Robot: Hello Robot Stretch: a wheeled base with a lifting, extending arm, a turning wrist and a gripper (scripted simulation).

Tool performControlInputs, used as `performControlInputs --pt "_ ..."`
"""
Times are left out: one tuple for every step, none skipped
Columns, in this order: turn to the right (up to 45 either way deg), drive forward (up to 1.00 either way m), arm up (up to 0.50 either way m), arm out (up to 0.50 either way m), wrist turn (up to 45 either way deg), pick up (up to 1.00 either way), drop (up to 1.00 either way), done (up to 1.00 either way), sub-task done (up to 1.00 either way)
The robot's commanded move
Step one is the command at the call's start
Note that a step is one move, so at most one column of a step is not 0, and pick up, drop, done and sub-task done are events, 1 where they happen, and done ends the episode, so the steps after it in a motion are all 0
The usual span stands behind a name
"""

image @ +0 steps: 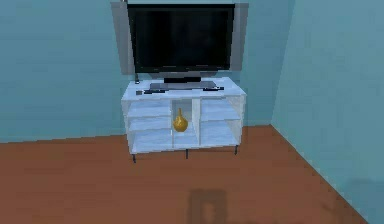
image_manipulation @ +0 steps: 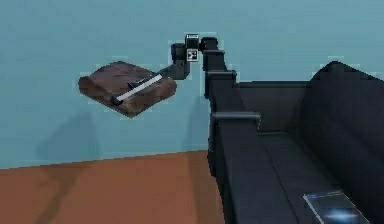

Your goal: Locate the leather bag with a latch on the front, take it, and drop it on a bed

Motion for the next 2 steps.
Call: performControlInputs --pt "0.0 0.00 0.00 0.00 -45.0 0.00 0.00 0.00 0.00" --pt "0.0 0.00 0.00 0.00 -9.0 0.00 0.00 0.00 0.00"
